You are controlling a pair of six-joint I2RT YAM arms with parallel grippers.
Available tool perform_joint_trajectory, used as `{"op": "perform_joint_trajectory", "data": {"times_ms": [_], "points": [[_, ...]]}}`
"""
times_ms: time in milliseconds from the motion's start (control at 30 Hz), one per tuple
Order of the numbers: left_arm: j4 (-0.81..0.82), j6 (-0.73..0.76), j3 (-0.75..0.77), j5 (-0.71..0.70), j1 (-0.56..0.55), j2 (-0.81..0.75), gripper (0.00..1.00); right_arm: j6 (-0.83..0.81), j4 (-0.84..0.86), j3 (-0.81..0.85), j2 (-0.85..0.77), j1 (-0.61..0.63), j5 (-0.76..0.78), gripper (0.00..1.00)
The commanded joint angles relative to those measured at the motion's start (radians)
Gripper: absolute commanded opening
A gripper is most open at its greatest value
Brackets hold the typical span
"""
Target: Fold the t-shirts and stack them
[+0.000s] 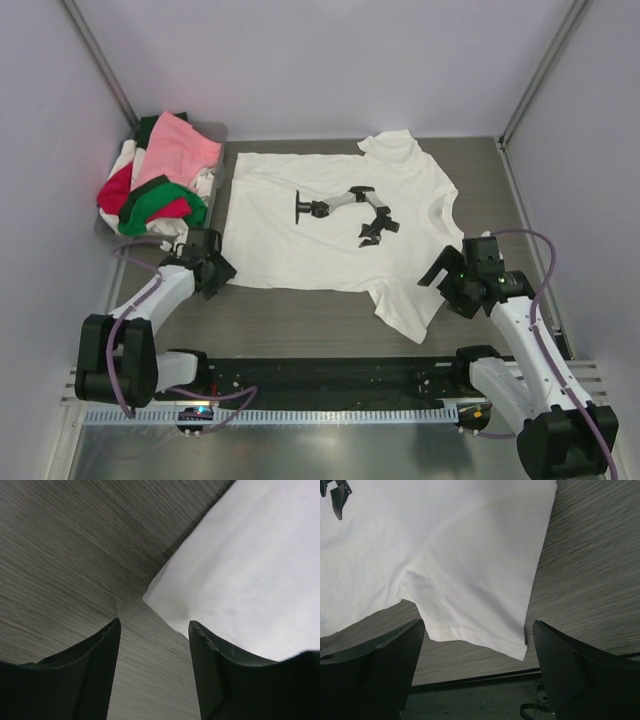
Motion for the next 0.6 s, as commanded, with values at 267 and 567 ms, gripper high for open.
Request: {"op": "perform_joint_trajectory", "data": {"times_ms": [267,567], "points": [[0.195,0.003,0.035,-0.068,0.006,0.145,0.06,0.088,-0.029,-0.074,0.022,0.076,0.078,0.95],[0.175,0.023,0.049,-0.049,0.006,0.087,0.00,0.245,0.071,-0.175,0.074,0.231,0.034,0.78]]}}
